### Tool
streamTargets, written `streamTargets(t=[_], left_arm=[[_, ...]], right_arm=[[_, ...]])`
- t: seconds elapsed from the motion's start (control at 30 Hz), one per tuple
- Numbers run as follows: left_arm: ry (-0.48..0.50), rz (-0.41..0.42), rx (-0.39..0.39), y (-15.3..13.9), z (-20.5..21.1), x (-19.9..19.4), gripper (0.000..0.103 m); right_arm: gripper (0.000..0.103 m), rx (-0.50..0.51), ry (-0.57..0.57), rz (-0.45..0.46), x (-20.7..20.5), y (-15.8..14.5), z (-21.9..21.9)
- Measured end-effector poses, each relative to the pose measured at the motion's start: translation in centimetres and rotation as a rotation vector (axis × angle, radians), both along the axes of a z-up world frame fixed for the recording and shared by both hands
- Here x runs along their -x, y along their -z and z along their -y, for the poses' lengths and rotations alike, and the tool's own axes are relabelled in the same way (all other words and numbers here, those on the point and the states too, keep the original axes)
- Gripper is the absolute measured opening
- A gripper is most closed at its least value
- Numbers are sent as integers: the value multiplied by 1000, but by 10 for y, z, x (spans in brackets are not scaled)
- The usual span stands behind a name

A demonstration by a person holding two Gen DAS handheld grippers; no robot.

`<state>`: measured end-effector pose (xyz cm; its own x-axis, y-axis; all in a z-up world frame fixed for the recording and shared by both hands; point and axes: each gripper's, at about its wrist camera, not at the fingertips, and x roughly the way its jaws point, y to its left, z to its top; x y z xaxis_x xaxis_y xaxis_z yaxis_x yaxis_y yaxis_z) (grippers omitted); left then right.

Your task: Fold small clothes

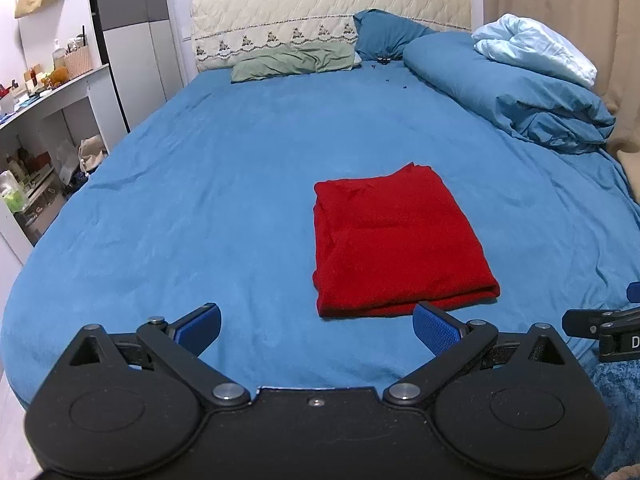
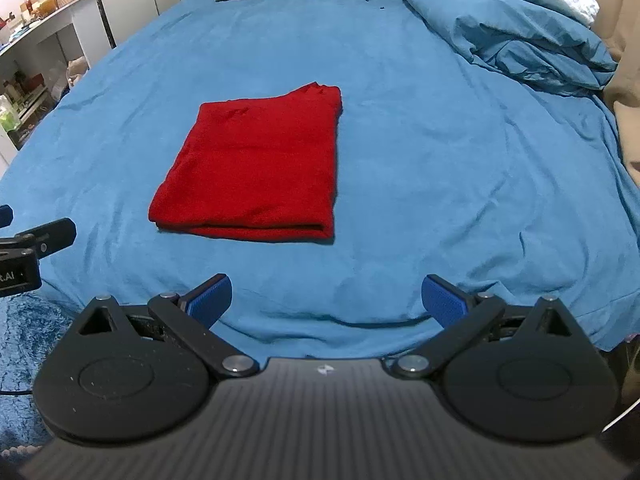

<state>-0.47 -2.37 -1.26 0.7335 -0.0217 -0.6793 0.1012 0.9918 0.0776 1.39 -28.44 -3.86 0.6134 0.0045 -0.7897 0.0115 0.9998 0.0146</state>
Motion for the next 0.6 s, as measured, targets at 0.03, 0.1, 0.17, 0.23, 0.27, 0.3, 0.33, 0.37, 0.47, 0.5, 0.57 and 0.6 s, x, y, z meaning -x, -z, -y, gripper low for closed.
streamTargets(t=[0.03, 0.1, 0.17, 0.23, 0.27, 0.3, 0.33, 0.37, 0.47, 0.5, 0.57, 0.6], left_arm=[[2, 1, 0, 0, 0, 0, 103], [7, 3, 1, 0, 1, 1, 103], [7, 4, 3, 0, 1, 1, 103], [7, 7, 5, -1, 0, 1, 103], [8, 9, 7, -1, 0, 2, 103], [8, 10, 8, -1, -1, 2, 103], [7, 11, 9, -2, -1, 2, 103], [7, 12, 10, -2, -1, 2, 103], [5, 13, 13, -3, -2, 1, 103], [5, 13, 15, -3, -2, 2, 103], [4, 13, 18, -3, -3, 1, 103], [3, 13, 18, -3, -3, 1, 103]], right_arm=[[103, -1, 1, -2, 0, 0, 0], [103, -3, 3, -5, 0, 1, 1], [103, -2, 2, -7, 0, 1, 1], [103, -2, 2, -8, 0, 1, 2], [103, -1, 3, -8, 0, 1, 2], [103, -2, 2, -7, 0, 1, 2], [103, -2, 2, -8, 0, 1, 2], [103, -1, 2, -7, 0, 1, 2], [103, 2, 5, -5, -1, 1, -1], [103, 3, 5, -5, 0, 1, -2], [103, 1, 5, -5, 0, 1, -2], [103, 0, 6, -5, 0, 2, -3]])
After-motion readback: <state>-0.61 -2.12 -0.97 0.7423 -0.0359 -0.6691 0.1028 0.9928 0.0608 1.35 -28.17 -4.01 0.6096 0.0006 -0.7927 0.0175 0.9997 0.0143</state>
